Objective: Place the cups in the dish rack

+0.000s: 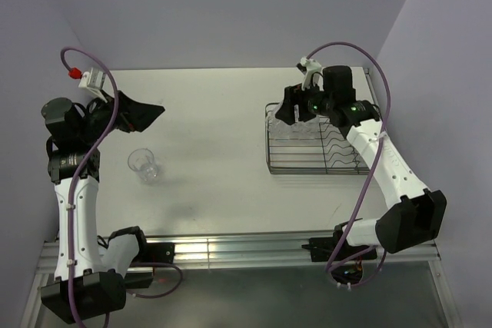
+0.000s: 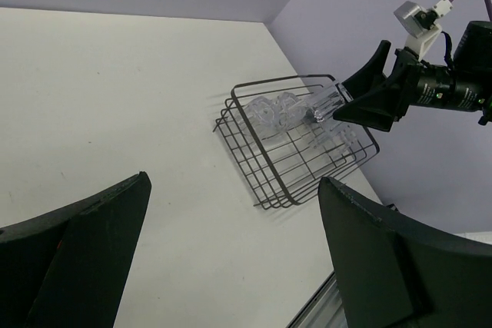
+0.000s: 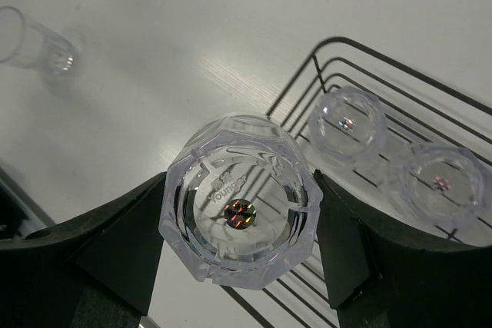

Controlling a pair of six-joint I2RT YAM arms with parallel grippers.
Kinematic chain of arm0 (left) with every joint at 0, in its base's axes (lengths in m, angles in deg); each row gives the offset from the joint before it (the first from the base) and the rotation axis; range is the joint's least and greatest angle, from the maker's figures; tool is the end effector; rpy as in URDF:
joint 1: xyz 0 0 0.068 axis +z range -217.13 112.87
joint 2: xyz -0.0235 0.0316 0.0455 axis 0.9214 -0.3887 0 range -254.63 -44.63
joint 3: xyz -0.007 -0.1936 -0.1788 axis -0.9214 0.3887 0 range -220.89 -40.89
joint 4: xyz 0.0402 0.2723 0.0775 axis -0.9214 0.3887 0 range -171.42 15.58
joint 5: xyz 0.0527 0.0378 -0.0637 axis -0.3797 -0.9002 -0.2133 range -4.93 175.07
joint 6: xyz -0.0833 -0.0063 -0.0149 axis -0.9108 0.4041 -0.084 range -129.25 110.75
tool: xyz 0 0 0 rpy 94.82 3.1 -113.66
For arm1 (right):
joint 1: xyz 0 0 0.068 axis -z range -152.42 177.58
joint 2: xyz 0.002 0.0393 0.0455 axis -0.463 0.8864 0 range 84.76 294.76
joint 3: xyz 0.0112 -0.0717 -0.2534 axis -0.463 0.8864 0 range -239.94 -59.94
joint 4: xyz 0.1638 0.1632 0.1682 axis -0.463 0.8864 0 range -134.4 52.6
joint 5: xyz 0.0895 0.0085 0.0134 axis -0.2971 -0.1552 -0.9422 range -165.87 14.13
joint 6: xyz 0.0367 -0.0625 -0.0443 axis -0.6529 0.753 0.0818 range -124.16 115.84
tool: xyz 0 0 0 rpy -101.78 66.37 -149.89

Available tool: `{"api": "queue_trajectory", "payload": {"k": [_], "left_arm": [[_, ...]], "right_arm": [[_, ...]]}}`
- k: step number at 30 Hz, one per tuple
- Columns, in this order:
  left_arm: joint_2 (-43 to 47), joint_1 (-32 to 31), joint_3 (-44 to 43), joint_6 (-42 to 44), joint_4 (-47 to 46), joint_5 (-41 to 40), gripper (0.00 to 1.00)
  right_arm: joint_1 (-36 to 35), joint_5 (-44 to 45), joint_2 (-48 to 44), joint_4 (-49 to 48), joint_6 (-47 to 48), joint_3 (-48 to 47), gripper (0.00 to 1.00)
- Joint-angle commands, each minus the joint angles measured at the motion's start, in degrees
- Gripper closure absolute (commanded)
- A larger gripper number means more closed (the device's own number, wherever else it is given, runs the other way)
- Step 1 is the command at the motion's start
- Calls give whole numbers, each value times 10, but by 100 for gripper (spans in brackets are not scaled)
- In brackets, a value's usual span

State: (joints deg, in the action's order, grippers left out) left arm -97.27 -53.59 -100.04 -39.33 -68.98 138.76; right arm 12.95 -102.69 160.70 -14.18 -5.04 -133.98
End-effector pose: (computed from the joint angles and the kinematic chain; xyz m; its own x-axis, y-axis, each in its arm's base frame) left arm 0.2528 -0.0009 0.3938 -0.4081 -0.4035 -0.8189 0.5039 0.6484 -0.5707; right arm 0.3301 0.1211 0.3366 -0.5237 -0.1224 -0.8431 -0.5871 0.7689 0.2530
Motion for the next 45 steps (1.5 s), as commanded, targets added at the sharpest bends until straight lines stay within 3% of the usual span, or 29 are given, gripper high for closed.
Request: {"api": "queue_trajectory", "payload": {"k": [1, 30, 45], "left_arm": [[7, 2, -18, 28, 6, -2, 1], [3, 2, 1, 38, -8, -11, 1], [0, 2, 5, 46, -10, -17, 1]], "right_arm": [[1, 64, -30, 12, 51, 17, 84], [-53, 166, -15, -93, 95, 167, 89], [-100, 194, 19, -149, 67, 200, 82]]}}
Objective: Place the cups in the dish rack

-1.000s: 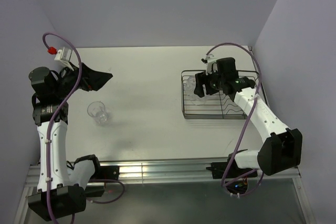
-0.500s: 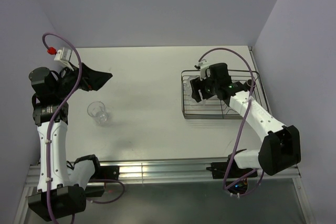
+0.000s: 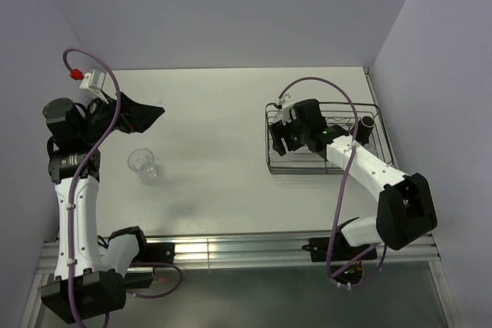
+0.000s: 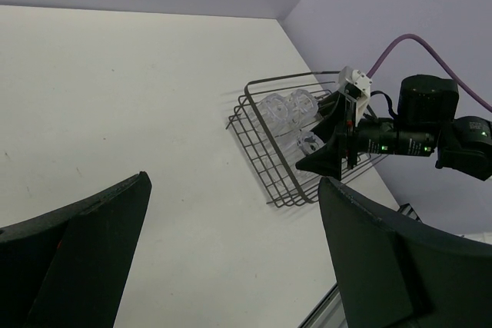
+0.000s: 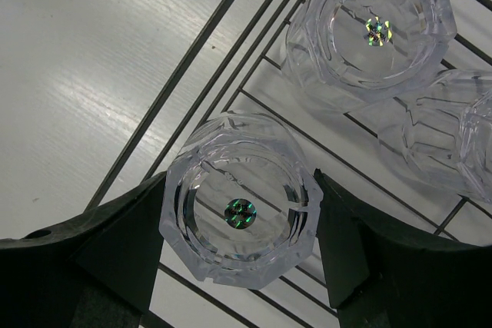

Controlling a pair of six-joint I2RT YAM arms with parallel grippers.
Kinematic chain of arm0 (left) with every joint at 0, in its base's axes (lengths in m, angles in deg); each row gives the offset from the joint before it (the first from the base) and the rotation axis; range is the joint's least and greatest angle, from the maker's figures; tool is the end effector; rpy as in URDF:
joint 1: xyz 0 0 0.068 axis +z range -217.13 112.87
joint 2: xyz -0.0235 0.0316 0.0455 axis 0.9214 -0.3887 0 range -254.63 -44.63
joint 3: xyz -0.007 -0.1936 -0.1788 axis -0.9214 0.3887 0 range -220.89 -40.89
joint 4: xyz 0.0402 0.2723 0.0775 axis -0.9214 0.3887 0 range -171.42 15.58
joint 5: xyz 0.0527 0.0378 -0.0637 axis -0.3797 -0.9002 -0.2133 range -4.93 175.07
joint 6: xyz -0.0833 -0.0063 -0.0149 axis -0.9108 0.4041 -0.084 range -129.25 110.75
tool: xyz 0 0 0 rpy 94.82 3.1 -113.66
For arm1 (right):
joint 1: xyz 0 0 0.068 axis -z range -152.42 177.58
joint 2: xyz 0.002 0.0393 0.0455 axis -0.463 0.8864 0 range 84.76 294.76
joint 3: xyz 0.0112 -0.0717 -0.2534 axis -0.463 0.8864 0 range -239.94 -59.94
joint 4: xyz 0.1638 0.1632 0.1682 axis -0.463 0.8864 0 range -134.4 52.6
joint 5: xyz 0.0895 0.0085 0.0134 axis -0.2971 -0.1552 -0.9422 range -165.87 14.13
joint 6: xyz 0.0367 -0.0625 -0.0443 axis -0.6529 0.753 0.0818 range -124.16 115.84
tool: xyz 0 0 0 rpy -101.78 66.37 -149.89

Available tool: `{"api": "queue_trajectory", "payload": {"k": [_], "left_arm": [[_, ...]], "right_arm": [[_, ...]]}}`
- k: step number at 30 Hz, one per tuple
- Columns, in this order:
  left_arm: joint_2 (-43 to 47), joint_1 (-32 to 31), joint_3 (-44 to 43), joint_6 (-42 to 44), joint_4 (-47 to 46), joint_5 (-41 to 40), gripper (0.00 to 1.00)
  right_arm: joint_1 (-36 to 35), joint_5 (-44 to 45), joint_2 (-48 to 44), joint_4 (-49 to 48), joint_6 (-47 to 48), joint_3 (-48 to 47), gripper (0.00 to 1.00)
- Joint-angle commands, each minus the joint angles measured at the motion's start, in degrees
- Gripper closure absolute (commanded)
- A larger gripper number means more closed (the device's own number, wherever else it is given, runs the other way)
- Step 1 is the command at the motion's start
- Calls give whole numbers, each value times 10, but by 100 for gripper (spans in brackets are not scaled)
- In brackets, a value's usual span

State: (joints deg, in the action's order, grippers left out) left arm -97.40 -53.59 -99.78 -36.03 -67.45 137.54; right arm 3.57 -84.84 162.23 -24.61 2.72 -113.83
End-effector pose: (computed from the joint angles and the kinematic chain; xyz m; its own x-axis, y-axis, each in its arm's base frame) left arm 0.2544 0.0005 0.3883 -0.3985 -0.3783 -0.8355 0.4946 0.6785 -0.5431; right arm 0.3099 0.1509 0.2071 -0.5623 -0.3799 -0.7345 -0.5769 0.8166 0.0194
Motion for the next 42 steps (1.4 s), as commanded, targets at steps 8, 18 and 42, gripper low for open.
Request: {"api": "queue_trajectory", "payload": {"k": [8, 18, 42], "left_arm": [[-6, 3, -2, 12, -33, -3, 1], [-15, 2, -5, 18, -28, -6, 1], [-8, 2, -3, 24, -19, -5, 1]], "right_arm": [[-7, 28, 22, -63, -6, 10, 81], [-13, 57, 22, -56, -6, 13, 83], [-10, 67, 0, -57, 4, 32, 82]]}}
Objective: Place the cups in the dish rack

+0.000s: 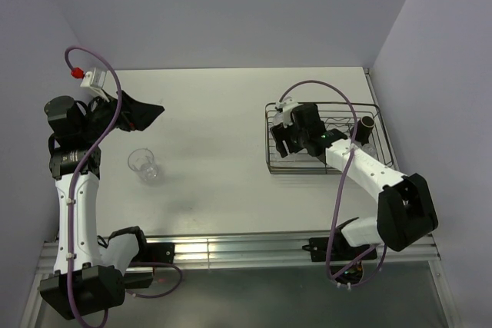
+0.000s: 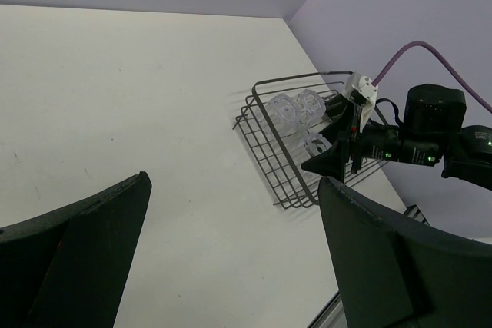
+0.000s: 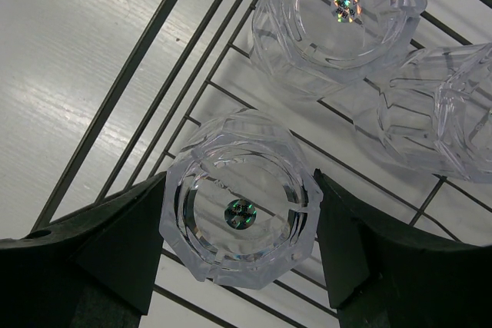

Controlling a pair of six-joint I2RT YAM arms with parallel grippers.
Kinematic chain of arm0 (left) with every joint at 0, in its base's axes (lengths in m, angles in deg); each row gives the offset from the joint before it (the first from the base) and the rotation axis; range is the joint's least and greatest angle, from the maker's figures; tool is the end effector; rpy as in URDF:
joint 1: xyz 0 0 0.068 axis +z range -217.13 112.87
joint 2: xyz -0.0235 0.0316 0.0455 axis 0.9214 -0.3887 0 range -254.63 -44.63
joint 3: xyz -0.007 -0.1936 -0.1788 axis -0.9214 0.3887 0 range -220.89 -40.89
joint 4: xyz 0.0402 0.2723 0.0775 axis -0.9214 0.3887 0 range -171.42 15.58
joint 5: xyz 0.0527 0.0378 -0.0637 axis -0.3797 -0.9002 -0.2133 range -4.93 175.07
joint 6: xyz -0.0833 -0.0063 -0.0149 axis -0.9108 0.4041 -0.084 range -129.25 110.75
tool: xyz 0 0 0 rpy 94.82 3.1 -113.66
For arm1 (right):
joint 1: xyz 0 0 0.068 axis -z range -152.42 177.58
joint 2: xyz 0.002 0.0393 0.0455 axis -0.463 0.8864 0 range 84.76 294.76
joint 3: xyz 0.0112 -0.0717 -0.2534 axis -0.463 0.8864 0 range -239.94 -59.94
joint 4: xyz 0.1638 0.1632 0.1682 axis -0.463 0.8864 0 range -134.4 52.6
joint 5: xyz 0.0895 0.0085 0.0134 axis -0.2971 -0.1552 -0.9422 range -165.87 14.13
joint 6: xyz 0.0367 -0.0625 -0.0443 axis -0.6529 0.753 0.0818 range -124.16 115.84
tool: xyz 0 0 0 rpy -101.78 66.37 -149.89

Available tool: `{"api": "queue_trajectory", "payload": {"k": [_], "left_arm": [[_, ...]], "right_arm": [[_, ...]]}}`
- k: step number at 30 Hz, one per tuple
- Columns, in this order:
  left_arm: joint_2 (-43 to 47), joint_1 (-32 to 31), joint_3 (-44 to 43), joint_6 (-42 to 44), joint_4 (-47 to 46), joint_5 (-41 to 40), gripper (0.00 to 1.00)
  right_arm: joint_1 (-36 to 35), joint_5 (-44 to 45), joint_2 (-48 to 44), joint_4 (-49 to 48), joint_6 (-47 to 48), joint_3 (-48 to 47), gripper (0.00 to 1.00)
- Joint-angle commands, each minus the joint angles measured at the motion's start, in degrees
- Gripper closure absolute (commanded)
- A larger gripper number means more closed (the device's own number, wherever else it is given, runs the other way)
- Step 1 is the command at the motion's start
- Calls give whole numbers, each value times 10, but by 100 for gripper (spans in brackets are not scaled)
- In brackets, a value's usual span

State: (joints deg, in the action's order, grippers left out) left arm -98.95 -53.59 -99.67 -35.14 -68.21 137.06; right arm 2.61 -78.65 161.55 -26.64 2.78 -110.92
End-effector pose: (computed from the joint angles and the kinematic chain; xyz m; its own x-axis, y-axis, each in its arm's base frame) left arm 0.2622 0.0028 0.3828 -0.4008 -0.3731 -0.8368 0.4868 0.6870 -0.5395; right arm 0.3062 0.1467 0.1949 -0.5655 -0.3963 -0.7232 -0.5256 0.8490 -0.0542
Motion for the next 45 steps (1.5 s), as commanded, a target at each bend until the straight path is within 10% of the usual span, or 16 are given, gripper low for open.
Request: {"api": "queue_trajectory", "payload": {"k": [1, 17, 34, 45], "left_arm": [[7, 3, -5, 15, -13, -1, 1], [4, 3, 4, 29, -5, -7, 1], [-1, 3, -5, 73, 43, -25, 1], [-1, 3, -19, 213, 157, -82, 1]], "right_arm": [[-2, 6, 7, -40, 3, 2, 82], [-25, 4, 44, -48, -11, -4, 73], [-25, 4, 16, -28, -11, 2, 12], [-25, 14, -40, 17, 4, -48, 0]]}}
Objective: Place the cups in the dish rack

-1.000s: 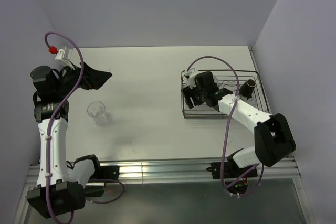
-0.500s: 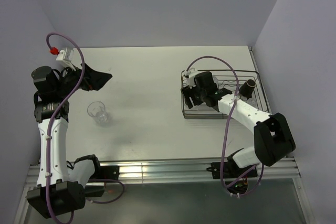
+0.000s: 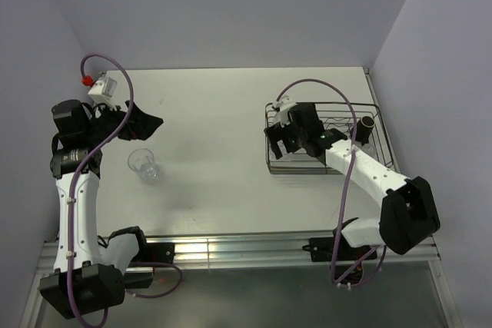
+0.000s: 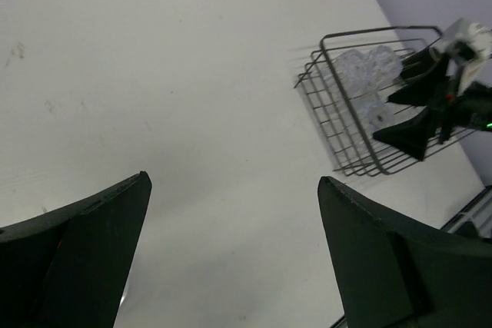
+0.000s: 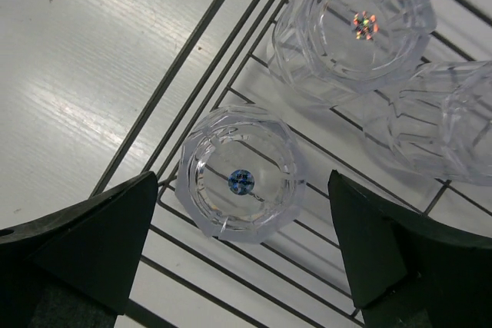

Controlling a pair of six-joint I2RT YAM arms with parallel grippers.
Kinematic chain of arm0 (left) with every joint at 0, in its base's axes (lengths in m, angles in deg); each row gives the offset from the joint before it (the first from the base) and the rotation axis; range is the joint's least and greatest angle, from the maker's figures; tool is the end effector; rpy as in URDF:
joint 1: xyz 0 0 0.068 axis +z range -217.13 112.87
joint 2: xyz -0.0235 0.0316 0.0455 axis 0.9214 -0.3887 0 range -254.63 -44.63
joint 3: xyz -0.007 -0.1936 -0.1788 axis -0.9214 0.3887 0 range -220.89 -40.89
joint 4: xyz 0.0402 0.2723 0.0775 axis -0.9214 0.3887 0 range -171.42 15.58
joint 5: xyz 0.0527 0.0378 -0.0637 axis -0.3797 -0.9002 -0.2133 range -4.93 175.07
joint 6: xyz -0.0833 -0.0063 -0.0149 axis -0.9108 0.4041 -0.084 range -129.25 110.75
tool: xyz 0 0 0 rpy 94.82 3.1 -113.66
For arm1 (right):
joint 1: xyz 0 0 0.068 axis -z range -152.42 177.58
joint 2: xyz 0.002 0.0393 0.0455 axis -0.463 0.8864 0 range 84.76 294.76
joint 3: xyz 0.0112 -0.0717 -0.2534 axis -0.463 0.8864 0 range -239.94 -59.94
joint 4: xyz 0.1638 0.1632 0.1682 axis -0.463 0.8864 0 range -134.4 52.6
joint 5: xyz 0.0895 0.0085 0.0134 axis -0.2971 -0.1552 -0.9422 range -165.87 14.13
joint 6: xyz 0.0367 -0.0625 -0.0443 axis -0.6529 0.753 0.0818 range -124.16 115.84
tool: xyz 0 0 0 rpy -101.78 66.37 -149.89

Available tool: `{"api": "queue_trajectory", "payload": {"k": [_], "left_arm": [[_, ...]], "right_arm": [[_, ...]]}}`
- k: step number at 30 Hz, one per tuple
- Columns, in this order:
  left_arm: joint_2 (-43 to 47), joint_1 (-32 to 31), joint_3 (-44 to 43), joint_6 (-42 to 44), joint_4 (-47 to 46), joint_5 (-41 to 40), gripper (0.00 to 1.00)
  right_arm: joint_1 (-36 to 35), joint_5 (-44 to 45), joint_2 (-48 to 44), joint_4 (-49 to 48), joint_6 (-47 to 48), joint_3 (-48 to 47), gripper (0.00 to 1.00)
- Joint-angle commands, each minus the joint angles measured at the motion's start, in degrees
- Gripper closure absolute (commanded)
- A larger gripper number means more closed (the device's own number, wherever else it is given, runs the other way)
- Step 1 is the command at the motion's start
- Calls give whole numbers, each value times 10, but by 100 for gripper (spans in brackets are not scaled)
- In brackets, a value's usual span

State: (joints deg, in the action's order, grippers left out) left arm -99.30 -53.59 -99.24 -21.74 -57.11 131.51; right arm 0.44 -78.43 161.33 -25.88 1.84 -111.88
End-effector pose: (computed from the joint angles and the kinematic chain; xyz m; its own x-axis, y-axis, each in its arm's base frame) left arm 0.2623 0.0076 0.3541 -0.4423 -0.2598 -0.8584 0.4121 0.7913 -0.4518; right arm 0.3015 0.1584 0.2010 -0.5547 -0.4015 -0.7287 -0.5456 0.8368 -0.0457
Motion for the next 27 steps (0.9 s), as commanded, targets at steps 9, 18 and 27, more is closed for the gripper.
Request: {"api": "queue_trajectory", "payload": {"k": [9, 18, 27], "left_arm": [[-45, -6, -32, 318, 249, -135, 20], [-97, -85, -4, 360, 268, -279, 28], [-143, -163, 32, 327, 216, -405, 38]], "right_arm": [[19, -5, -105, 53, 67, -107, 0], [45, -67, -98, 123, 53, -166, 0], [60, -111, -92, 132, 12, -164, 0]]}}
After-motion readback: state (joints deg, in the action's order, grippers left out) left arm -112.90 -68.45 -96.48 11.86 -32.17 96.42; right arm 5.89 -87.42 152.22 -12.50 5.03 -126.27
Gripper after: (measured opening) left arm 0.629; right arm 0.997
